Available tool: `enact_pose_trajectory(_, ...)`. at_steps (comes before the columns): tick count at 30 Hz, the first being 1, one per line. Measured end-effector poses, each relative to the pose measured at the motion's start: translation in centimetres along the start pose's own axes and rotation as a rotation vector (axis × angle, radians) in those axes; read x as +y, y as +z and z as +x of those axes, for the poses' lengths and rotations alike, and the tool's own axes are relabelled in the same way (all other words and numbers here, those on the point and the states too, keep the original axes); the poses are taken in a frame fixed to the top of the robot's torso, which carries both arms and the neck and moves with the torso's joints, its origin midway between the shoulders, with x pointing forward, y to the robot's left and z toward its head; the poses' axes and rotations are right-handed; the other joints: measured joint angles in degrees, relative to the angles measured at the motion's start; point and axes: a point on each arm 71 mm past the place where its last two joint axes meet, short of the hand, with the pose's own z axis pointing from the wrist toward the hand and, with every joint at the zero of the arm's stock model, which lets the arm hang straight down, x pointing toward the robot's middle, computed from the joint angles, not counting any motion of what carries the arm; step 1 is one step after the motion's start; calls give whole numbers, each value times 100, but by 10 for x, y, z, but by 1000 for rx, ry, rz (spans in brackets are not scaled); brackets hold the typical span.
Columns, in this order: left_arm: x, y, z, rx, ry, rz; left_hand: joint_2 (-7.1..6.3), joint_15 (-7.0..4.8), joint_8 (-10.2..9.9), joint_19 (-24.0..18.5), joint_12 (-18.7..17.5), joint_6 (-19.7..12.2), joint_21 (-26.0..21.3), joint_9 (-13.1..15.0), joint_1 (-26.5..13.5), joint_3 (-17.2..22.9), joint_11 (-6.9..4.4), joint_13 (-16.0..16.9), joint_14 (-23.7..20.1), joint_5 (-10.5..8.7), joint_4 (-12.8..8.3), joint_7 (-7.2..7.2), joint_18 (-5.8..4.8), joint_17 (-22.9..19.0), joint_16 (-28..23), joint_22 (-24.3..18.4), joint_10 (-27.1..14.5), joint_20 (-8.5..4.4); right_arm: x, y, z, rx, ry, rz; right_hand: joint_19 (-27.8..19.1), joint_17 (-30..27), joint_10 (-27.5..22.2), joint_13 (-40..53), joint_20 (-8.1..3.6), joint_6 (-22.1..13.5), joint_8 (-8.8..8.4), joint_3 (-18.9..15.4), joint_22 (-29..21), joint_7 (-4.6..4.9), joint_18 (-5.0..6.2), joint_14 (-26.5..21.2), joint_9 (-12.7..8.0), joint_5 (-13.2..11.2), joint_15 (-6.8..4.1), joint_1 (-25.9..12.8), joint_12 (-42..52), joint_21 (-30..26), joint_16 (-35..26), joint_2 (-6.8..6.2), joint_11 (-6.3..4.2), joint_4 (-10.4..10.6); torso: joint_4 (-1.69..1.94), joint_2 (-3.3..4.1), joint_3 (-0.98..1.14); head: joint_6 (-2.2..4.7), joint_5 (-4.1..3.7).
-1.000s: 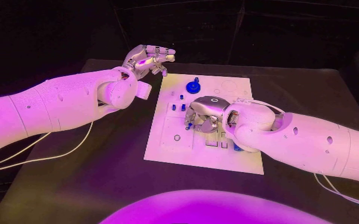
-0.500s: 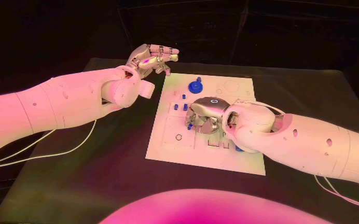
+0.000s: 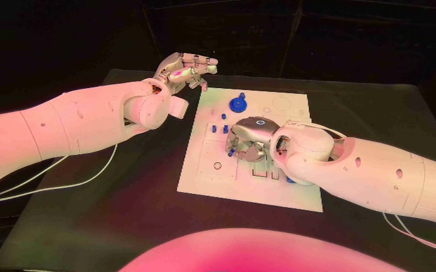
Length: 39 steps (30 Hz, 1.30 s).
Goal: Assemble the parts on the task board
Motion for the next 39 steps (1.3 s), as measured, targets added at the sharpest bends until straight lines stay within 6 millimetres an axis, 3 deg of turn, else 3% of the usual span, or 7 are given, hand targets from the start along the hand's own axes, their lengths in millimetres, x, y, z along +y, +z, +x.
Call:
enact_pose_trajectory(23,1,0,0,7,-3,-8,0,0,0,0,0,0,0,0,0,0,-20,-1,0,0,0,0,0,1,0,2,-20,0,5,5,2,25,-29,3,0,-10,20,6,0,-14,-87,0,-12,2,0,0,2,0,0,-219,-100,0,-1,-36,22,0,2,-1,-7,-30,-18)
enact_pose_trajectory(29,1,0,0,8,-4,-11,0,0,0,0,23,0,0,0,0,0,-21,2,0,0,0,0,0,-3,0,0,-20,0,4,5,2,27,-30,7,-2,-20,-175,-10,3,-196,-205,0,-60,89,0,0,-24,59,0,-314,-236,0,-1,-126,106,0,2,-2,-7,-41,-21)
enact_pose_trajectory(33,1,0,0,9,-4,-12,0,0,0,0,26,0,0,0,0,0,-20,5,0,0,0,0,0,-10,0,-4,-20,0,3,5,2,23,-30,12,-128,-184,-541,-19,101,-421,-363,-16,-322,221,-1,-10,-30,60,95,-402,-433,-162,-80,-213,226,-16,2,-2,-7,-46,-21)
enact_pose_trajectory(38,1,0,0,10,-5,-13,0,12,0,0,25,0,0,0,0,0,-13,5,-12,0,0,0,0,-10,0,-3,-27,0,2,5,1,10,-26,13,-299,-454,-885,-16,175,-638,-402,-109,-697,268,1,-1,-29,92,146,-511,-532,-385,-275,-322,324,-71,2,-2,-5,-47,-16)
enact_pose_trajectory(39,1,0,0,10,-5,-13,0,20,0,0,25,0,0,0,0,0,1,5,-20,0,0,0,-1,-10,0,-3,-41,0,2,4,1,5,-25,13,-304,-494,-939,-12,173,-692,-415,-158,-750,257,54,-21,-29,97,166,-525,-532,-425,-301,-336,315,-74,2,-2,-4,-47,-15)
